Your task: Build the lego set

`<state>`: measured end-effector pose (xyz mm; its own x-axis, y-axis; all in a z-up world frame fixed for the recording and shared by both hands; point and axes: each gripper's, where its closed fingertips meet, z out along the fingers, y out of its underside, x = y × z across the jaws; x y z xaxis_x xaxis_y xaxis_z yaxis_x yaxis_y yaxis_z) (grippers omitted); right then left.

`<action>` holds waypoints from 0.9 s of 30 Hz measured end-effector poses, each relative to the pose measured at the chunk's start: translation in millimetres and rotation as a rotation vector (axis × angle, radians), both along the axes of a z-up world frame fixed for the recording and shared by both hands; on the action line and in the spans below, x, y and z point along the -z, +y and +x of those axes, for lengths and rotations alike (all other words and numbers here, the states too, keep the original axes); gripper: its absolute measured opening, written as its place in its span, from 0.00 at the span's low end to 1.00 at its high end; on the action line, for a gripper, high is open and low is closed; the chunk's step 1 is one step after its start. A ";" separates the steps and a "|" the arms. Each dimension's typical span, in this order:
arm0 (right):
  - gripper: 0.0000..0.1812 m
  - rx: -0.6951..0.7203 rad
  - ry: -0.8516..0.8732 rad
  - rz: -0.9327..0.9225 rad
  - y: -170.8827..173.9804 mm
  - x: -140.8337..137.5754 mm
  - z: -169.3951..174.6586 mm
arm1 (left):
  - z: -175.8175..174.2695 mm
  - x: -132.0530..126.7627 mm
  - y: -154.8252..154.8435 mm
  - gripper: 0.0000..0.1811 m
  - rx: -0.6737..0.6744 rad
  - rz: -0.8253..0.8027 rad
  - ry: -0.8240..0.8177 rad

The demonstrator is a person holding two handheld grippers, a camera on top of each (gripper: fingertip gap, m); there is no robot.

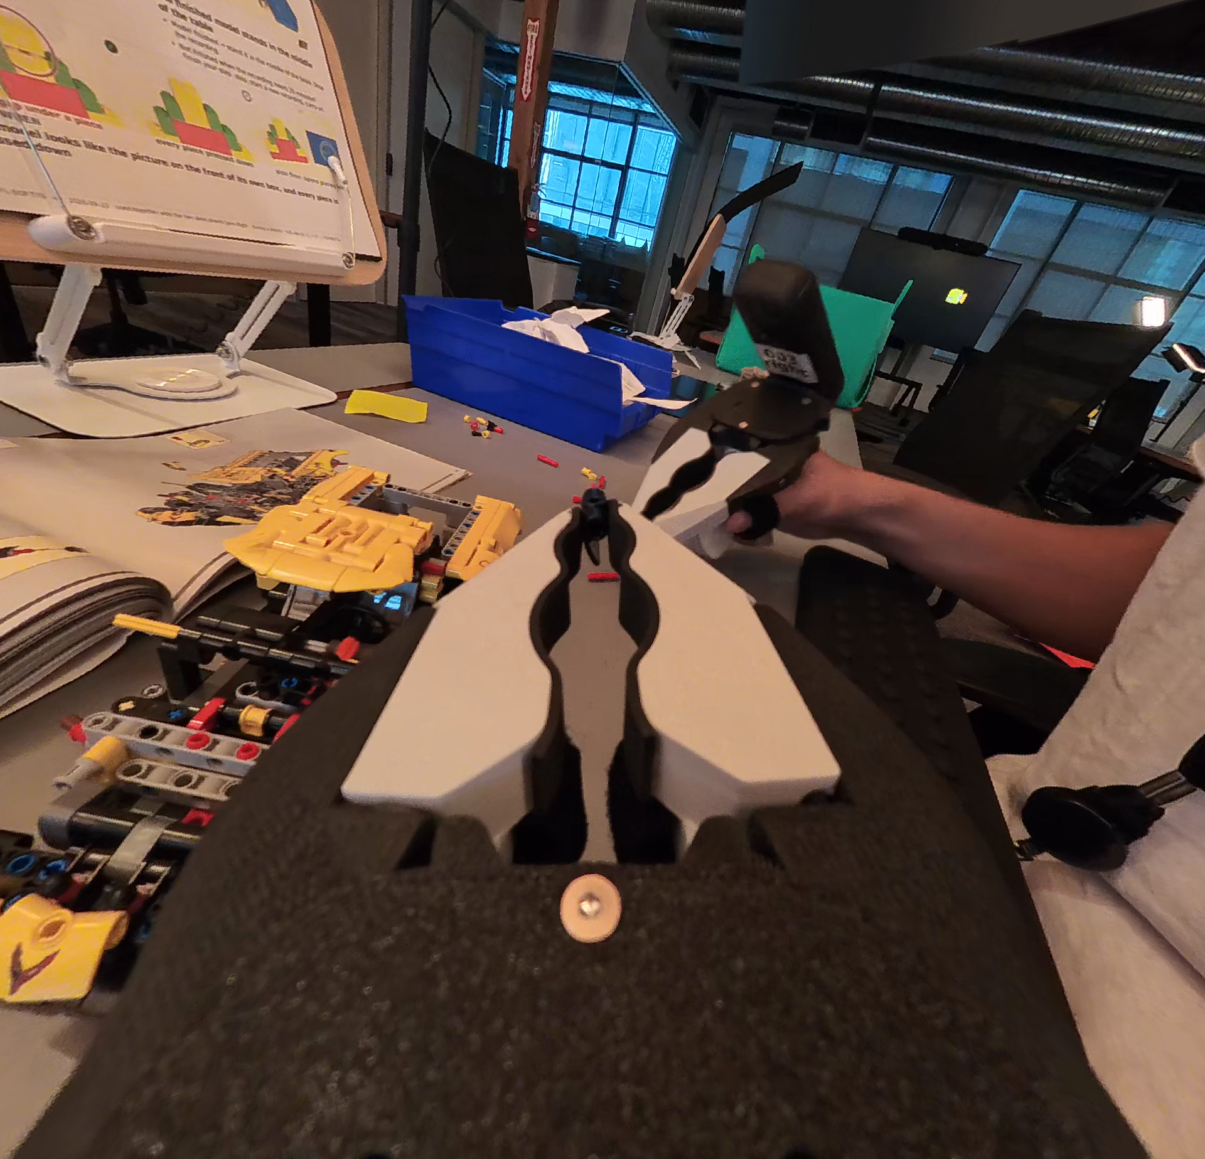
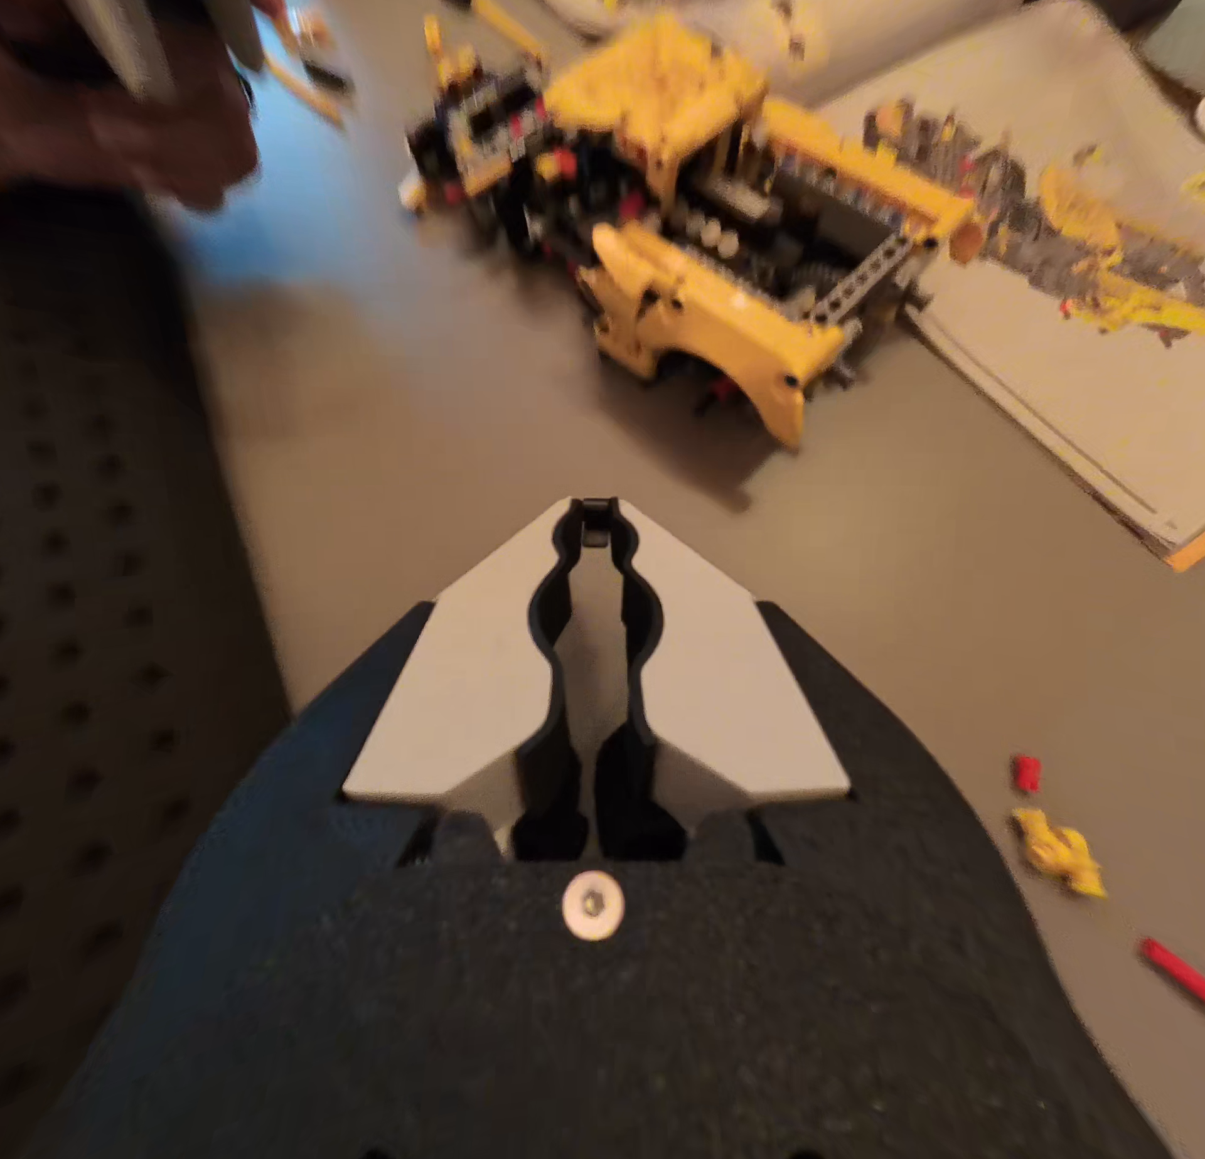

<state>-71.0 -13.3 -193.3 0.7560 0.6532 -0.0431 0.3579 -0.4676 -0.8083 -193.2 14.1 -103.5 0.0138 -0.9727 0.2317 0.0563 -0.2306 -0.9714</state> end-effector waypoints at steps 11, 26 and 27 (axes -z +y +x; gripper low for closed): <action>0.04 0.143 -0.262 -0.171 -10.4 36.9 -33.5 | 1.7 3.3 -1.3 0.04 0.002 0.008 0.021; 0.06 -0.572 -0.109 -0.032 -14.0 12.0 -38.2 | 3.3 6.3 -5.1 0.04 0.012 0.015 0.038; 0.06 -0.631 -0.088 -0.052 -15.3 13.1 -41.0 | 3.2 6.5 -4.7 0.04 0.010 0.017 0.039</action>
<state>-112.1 -28.6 -206.4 0.2289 0.9726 -0.0417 0.6410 -0.1828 -0.7454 -190.1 9.4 -110.0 0.0131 -0.9765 0.2149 0.0159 -0.2147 -0.9766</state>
